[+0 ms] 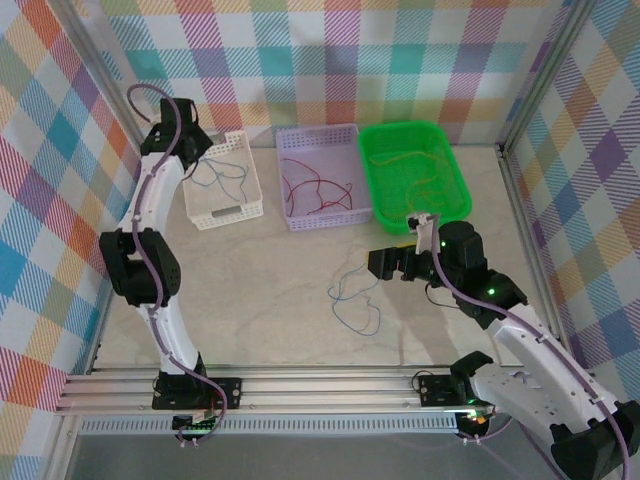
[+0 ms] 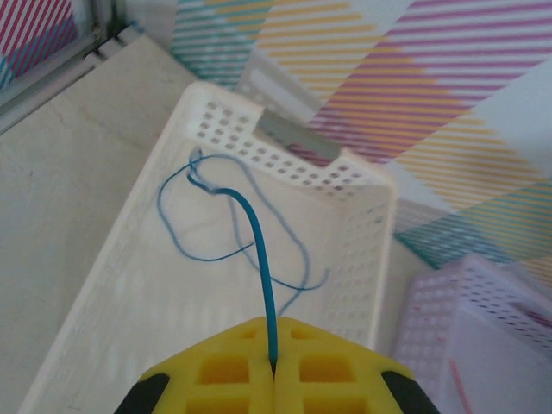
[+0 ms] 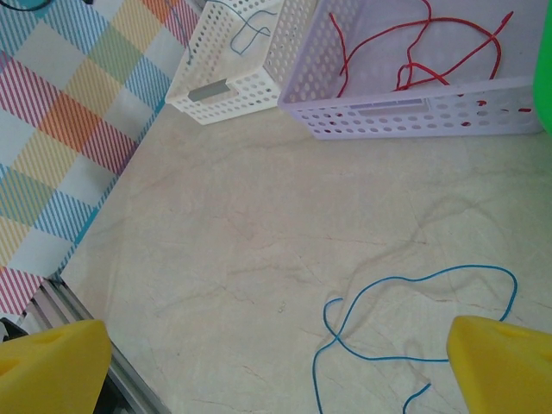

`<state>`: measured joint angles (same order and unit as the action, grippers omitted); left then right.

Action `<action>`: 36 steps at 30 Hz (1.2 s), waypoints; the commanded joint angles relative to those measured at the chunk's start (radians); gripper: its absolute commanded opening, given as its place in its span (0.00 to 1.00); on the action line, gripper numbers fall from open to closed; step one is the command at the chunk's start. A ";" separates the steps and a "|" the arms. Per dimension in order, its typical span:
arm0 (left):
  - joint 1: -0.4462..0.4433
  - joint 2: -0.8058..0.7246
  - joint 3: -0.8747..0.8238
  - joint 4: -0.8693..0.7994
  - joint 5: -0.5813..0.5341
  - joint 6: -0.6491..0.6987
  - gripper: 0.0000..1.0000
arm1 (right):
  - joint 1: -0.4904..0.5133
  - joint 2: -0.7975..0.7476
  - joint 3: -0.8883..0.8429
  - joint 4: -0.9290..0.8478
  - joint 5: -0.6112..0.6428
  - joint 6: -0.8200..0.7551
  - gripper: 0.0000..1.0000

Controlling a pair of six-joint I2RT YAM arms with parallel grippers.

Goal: Untangle the cables

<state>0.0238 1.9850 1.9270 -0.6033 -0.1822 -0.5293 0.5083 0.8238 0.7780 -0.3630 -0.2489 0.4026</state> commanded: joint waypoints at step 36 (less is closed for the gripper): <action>-0.008 0.445 0.468 -0.297 -0.065 0.023 0.44 | 0.022 0.114 -0.102 -0.037 0.167 0.034 1.00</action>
<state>0.0257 2.4546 2.3669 -0.8639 -0.2829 -0.5266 0.5251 0.9203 0.6724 -0.3470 -0.1707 0.4126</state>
